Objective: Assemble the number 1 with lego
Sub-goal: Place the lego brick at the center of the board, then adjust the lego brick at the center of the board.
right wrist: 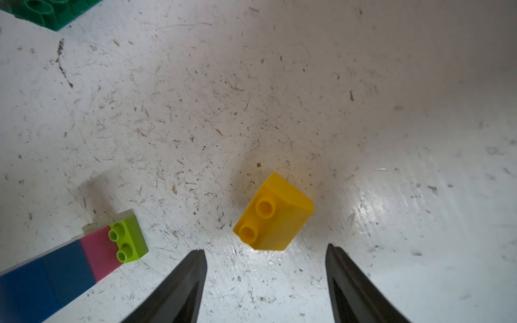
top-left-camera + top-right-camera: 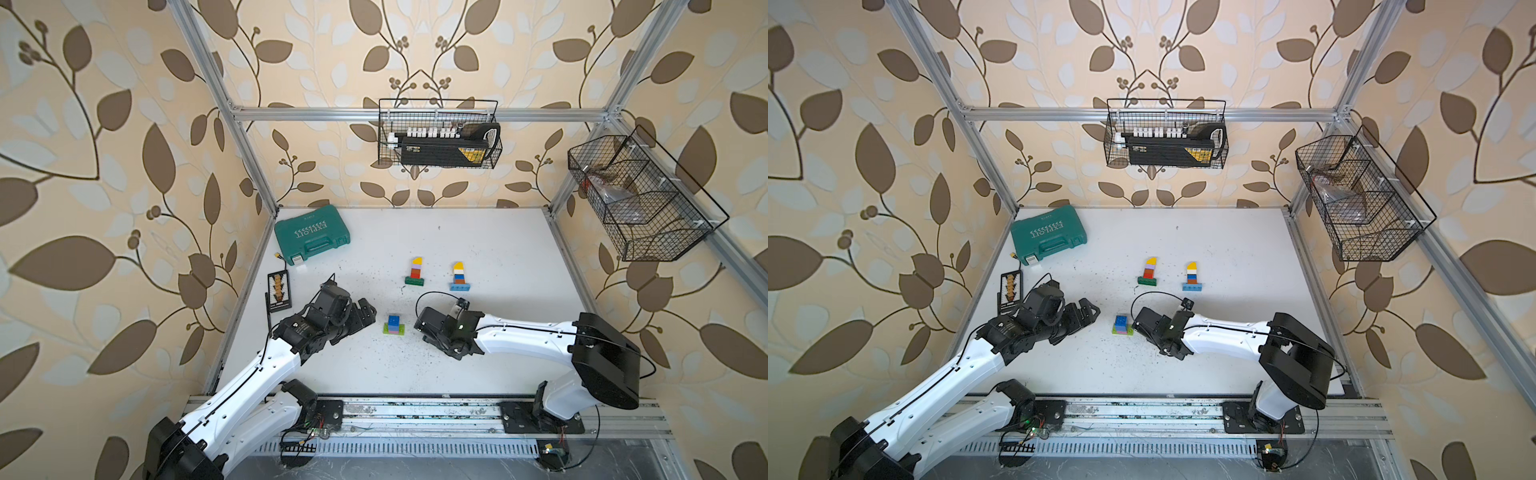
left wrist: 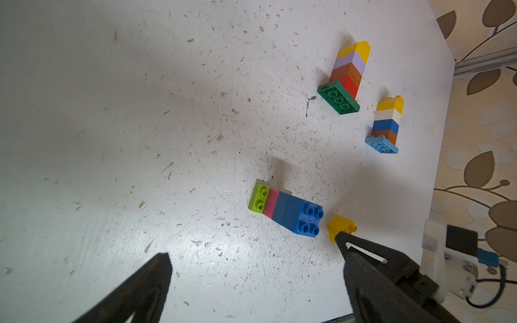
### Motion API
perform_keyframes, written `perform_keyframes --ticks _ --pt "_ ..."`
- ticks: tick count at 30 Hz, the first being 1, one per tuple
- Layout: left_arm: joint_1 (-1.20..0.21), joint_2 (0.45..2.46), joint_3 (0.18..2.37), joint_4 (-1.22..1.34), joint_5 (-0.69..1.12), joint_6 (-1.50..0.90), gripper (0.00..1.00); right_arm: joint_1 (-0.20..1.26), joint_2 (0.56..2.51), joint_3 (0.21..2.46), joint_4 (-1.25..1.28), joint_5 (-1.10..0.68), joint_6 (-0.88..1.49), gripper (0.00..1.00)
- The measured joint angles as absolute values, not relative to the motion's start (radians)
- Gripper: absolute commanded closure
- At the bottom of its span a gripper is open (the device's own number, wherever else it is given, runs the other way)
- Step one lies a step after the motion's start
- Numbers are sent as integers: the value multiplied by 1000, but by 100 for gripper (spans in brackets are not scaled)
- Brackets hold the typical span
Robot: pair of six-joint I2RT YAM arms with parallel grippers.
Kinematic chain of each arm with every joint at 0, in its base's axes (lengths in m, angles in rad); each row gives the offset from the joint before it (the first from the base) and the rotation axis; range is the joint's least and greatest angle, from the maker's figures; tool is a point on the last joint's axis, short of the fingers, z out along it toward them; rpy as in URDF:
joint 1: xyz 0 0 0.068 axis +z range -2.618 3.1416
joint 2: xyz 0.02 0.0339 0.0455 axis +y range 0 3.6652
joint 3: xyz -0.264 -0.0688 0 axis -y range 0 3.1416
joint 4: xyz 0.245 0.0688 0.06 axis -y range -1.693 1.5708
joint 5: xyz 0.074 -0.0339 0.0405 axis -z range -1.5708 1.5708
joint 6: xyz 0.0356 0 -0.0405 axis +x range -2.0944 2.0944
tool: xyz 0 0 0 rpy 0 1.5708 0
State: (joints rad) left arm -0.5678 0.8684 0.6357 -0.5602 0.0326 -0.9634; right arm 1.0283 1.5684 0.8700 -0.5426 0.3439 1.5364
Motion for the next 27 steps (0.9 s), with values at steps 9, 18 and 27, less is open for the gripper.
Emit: perform_keyframes --ticks 9,18,27 --pt "-568 878 636 -565 33 -970 1 1025 1568 843 -374 329 1538 28" --pt "-568 878 636 -575 33 -970 1 947 1586 822 -235 294 1517 28" --pt "-568 885 636 -575 33 -970 1 936 1470 807 -252 299 1479 28"
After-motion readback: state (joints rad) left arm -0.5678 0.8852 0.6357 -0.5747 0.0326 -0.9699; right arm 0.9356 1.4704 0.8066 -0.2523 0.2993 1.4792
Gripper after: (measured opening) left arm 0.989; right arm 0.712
